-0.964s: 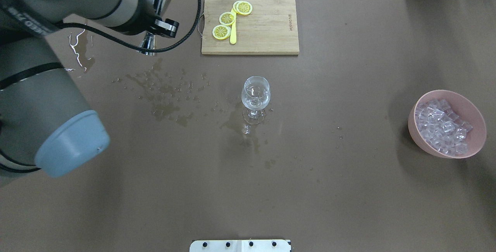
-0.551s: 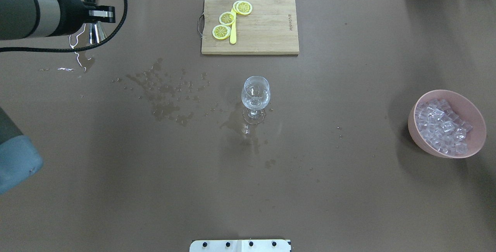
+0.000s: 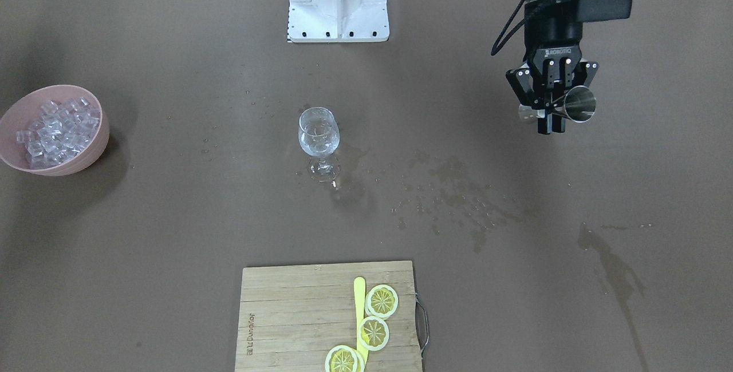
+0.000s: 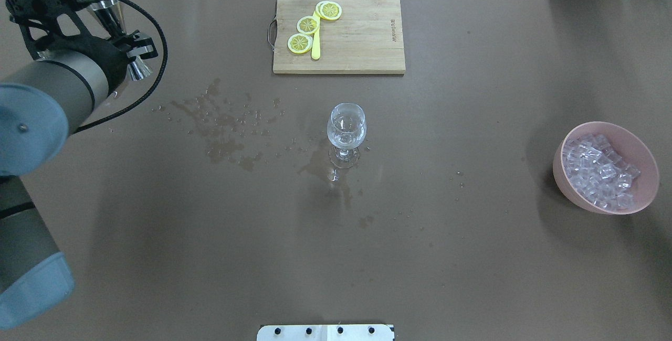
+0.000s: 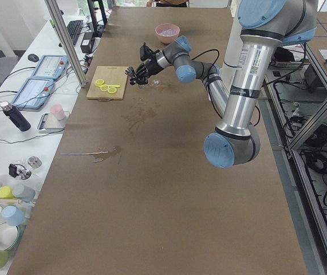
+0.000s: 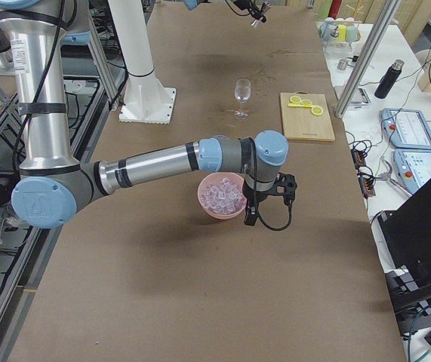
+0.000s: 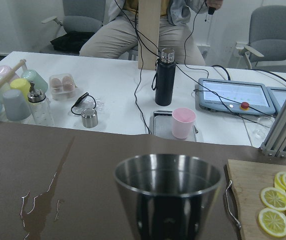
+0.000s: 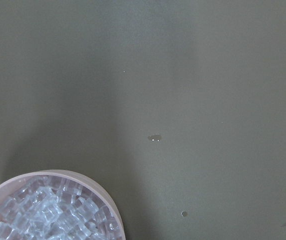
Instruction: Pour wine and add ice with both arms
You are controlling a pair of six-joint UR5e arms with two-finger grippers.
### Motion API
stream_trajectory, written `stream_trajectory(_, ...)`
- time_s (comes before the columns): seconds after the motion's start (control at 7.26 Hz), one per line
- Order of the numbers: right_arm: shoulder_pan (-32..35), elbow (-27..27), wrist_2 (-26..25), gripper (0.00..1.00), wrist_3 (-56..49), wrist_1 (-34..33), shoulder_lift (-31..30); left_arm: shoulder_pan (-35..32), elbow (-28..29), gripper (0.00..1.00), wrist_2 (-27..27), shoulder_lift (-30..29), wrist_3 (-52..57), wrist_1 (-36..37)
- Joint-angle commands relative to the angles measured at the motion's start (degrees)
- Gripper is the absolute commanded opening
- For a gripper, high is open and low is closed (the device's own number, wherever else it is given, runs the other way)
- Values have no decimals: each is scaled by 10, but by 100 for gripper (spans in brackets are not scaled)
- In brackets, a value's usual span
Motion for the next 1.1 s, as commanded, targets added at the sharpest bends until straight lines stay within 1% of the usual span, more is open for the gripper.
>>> stream_trajectory(0.0,0,0,0,100,4,0,0,73,71,0,146,0,-110,-4)
stream_trajectory(0.41,-1,0,0,100,6,0,0,118,163,0,256,-2,-228,-3)
stream_trajectory(0.55,-1,0,0,100,7,0,1,130,202,0,282,-15,-250,-3)
stream_trajectory(0.83,-2,-1,0,100,12,0,1,134,256,0,313,-24,-261,-2)
stream_trajectory(0.96,-3,0,1,100,12,0,1,134,265,0,316,-27,-261,0)
